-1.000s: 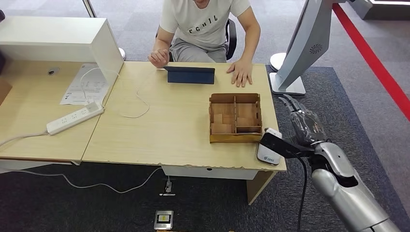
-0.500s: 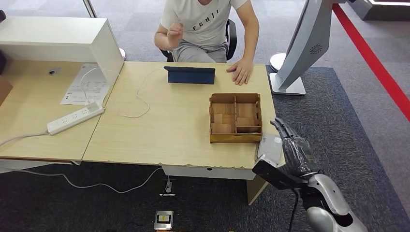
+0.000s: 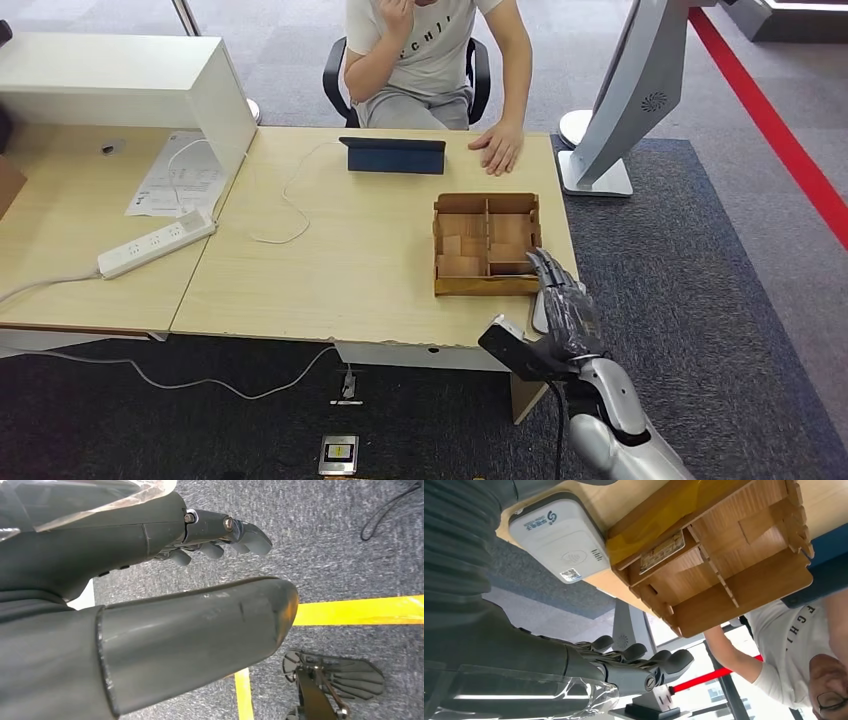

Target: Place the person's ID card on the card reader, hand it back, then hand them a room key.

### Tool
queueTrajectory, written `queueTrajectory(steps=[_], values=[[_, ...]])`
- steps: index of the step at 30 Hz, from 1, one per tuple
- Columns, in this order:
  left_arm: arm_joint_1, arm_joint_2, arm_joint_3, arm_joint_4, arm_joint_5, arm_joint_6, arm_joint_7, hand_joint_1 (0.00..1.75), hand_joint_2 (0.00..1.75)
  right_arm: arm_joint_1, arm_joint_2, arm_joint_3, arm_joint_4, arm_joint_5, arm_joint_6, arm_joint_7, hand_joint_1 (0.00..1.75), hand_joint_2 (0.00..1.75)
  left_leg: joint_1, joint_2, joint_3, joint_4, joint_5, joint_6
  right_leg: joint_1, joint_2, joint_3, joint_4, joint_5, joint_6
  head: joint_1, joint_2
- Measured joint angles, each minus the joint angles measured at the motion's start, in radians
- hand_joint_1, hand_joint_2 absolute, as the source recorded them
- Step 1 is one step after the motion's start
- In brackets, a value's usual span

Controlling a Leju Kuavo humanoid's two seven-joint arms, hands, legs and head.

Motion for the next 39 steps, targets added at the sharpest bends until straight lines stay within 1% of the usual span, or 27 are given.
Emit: queueTrajectory(steps=[3,7,15,19,26,39], values=[[0.000,0.000,-0.009,0.000,-0.004,-0.002,-0.003,0.00,0.00,-0.029,0.036,0.004,0.089,0.039,-0.017,-0.033,0.00,1.75,0.000,0.000,0.000,0.000,0.000,0.000,0.000,0.000,0.000,0.000,0.000,0.000,0.000,0.000],[0.000,0.000,-0.020,0.000,-0.017,-0.006,-0.003,0.00,0.00,-0.067,0.075,0.004,0.198,0.097,-0.023,-0.047,0.00,1.75,0.000,0.000,0.000,0.000,0.000,0.000,0.000,0.000,0.000,0.000,0.000,0.000,0.000,0.000],[0.000,0.000,-0.041,0.000,-0.014,-0.012,0.016,0.00,0.00,-0.155,0.127,-0.008,0.370,0.160,-0.022,-0.100,0.00,1.75,0.000,0.000,0.000,0.000,0.000,0.000,0.000,0.000,0.000,0.000,0.000,0.000,0.000,0.000],[0.000,0.002,-0.047,0.000,-0.012,-0.011,0.032,0.00,0.00,-0.198,0.136,-0.017,0.432,0.209,-0.024,-0.117,0.00,1.75,0.000,0.000,0.000,0.000,0.000,0.000,0.000,0.000,0.000,0.000,0.000,0.000,0.000,0.000],[0.001,0.006,-0.061,0.000,-0.005,-0.008,0.039,0.00,0.00,-0.264,0.134,-0.039,0.515,0.305,-0.035,-0.135,0.00,1.75,0.000,0.000,0.000,0.000,0.000,0.000,0.000,0.000,0.000,0.000,0.000,0.000,0.000,0.000],[0.001,0.009,-0.070,0.000,0.003,-0.004,0.040,0.00,0.00,-0.278,0.149,-0.041,0.606,0.319,-0.035,-0.169,0.00,1.75,0.000,0.000,0.000,0.000,0.000,0.000,0.000,0.000,0.000,0.000,0.000,0.000,0.000,0.000]])
